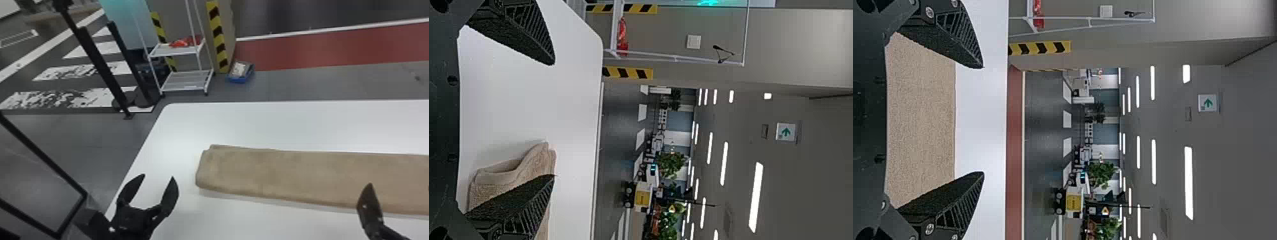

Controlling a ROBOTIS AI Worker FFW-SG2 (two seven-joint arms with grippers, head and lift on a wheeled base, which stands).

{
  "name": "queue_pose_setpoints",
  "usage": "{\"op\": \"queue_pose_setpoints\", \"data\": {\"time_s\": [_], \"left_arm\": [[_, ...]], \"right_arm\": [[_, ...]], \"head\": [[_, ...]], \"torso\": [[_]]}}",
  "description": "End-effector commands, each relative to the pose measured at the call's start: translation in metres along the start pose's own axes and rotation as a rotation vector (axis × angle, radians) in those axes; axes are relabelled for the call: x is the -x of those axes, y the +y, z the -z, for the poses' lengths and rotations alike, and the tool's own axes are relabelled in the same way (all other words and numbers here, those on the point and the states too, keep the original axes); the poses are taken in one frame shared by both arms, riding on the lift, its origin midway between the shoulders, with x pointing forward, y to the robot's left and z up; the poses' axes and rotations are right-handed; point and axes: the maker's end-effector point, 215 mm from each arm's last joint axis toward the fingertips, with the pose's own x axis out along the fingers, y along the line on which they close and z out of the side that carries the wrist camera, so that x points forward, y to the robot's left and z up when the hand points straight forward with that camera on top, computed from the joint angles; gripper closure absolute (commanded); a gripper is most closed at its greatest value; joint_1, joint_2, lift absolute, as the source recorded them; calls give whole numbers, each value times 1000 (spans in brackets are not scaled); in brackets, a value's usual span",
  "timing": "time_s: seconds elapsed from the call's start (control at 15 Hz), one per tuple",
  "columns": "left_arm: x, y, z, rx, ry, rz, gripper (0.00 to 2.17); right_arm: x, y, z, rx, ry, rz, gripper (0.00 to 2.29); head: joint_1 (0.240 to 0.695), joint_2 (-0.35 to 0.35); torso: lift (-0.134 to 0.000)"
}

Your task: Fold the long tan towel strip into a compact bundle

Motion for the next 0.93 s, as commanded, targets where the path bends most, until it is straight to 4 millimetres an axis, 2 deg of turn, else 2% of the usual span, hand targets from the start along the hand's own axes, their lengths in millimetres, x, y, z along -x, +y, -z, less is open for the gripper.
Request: {"op": "queue_pose_setpoints", "data": {"time_s": [0.0, 0.87], "left_arm": [[0, -1, 1, 1, 1, 1, 70], [0, -1, 1, 4, 1, 5, 76]], "right_arm": [[0, 0, -1, -5, -1, 3, 127], [0, 6, 1, -8, 1, -6, 127]], "head": [[695, 319], [695, 325]], "torso": [[-120], [-120]]}}
